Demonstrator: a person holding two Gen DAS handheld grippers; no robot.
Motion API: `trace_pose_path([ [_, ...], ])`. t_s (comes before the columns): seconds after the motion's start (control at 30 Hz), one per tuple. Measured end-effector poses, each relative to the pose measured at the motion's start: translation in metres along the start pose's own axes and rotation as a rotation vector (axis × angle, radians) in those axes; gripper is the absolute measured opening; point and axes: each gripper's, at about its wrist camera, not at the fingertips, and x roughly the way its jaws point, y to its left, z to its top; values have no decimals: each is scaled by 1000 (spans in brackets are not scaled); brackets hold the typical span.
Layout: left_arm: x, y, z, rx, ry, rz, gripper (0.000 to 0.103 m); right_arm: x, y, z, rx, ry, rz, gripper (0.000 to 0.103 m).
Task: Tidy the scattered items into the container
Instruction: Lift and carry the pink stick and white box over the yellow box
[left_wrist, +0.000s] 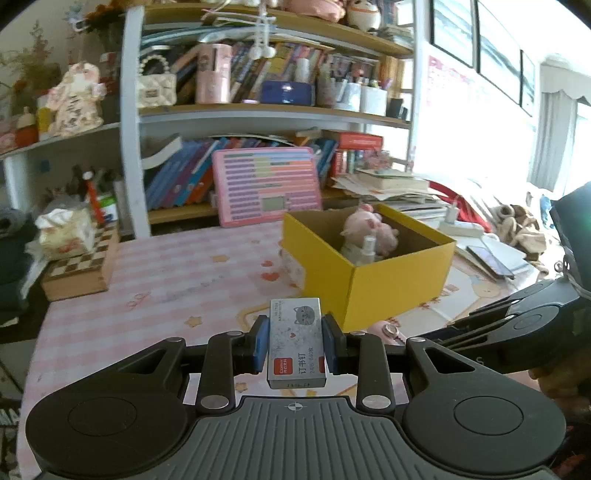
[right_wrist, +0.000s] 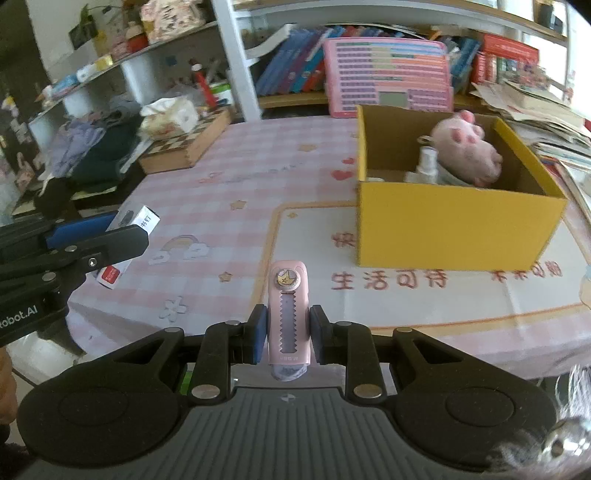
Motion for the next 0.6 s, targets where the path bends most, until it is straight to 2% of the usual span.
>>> trace_pose_path([
  [0.6, 42, -47, 19, 71, 4, -158, 30, -23, -59, -6, 112, -12, -125, 23],
])
